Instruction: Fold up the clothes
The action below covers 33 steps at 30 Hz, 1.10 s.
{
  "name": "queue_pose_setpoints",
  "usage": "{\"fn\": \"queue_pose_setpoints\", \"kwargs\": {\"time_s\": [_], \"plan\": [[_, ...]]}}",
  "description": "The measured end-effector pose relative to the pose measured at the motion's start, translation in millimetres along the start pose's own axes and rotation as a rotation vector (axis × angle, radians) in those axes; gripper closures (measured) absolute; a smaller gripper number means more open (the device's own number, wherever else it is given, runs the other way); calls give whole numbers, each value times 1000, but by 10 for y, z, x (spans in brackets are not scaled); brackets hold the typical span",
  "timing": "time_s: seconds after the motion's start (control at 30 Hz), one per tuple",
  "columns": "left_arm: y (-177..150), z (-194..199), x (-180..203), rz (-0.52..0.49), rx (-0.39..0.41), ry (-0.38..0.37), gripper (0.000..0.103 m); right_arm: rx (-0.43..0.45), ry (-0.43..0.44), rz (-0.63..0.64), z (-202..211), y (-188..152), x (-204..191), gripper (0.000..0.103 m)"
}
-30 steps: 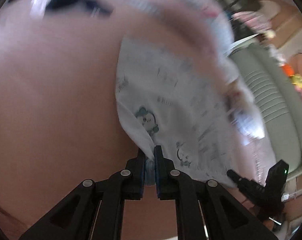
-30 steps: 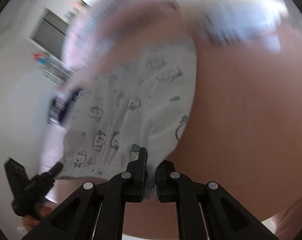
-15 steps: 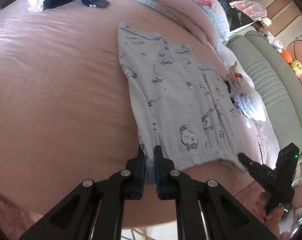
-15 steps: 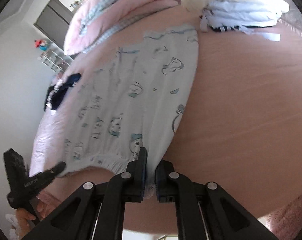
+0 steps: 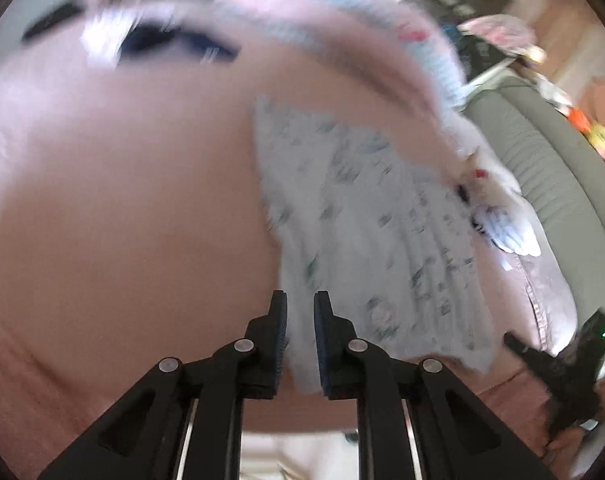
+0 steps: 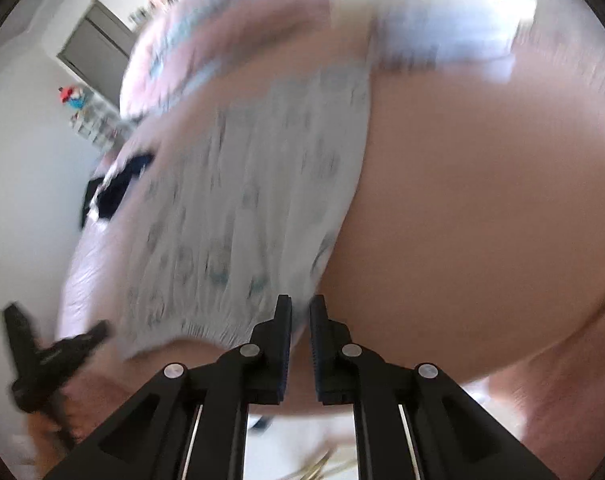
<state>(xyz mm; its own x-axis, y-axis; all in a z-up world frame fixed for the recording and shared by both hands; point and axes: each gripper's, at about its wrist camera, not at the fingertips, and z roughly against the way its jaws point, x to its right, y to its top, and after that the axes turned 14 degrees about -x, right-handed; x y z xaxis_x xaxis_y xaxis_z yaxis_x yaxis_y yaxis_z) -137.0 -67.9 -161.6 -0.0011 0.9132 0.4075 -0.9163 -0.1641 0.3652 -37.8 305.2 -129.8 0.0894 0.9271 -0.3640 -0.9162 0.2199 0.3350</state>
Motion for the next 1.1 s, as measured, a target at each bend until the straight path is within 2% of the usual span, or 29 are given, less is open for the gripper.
{"fn": "queue_pose_setpoints", "kwargs": {"time_s": [0.07, 0.1, 0.2, 0.27, 0.33, 0.43, 0.5, 0.6, 0.67, 0.73, 0.77, 0.8, 0.83, 0.87, 0.93, 1.1], "plan": [[59, -160, 174, -93, -48, -19, 91, 77, -52, 52, 102, 21, -105, 94], [69, -256, 244, -126, -73, -12, 91, 64, -39, 85, 60, 38, -174, 94], [55, -524, 351, -164, -151, 45, 91, -25, 20, 179, -161, 73, -364, 94], [-11, -692, 293, -146, -230, 114, 91, -141, 5, 170, -448, 36, -337, 94], [-49, -694, 152, -91, -229, 64, 91, -205, 7, 120, -619, -23, -177, 96], [-27, -586, 22, -23, -250, 13, 91, -212, 84, 53, -555, -14, 7, 96], [22, -519, -8, -8, -264, -20, 91, -206, 84, 48, -489, 26, 8, 95], [296, -408, -113, -12, -237, -42, 91, -206, 77, 78, -424, 149, -70, 95], [586, -389, -224, -9, -204, -15, 89, -187, 73, 154, -353, 389, -240, 94], [923, -361, -396, -2, -144, 49, 86, -158, 62, 243, -288, 672, -430, 92], [1045, -377, -464, 0, -123, 64, 84, -137, 47, 289, -243, 835, -524, 89], [1191, -421, -542, 10, -109, 76, 84, -117, 29, 328, -221, 984, -612, 79], [1346, -471, -622, 23, -97, 88, 84, -95, 10, 364, -233, 1130, -706, 74], [1465, -516, -693, 30, -88, 91, 84, -73, -10, 403, -282, 1300, -818, 70], [1695, -626, -805, 27, -71, 90, 84, -70, -38, 451, -452, 1612, -994, 70], [2112, -1029, -948, 7, -125, 89, 84, -155, -35, 446, -1102, 2343, -1194, 70]]}}
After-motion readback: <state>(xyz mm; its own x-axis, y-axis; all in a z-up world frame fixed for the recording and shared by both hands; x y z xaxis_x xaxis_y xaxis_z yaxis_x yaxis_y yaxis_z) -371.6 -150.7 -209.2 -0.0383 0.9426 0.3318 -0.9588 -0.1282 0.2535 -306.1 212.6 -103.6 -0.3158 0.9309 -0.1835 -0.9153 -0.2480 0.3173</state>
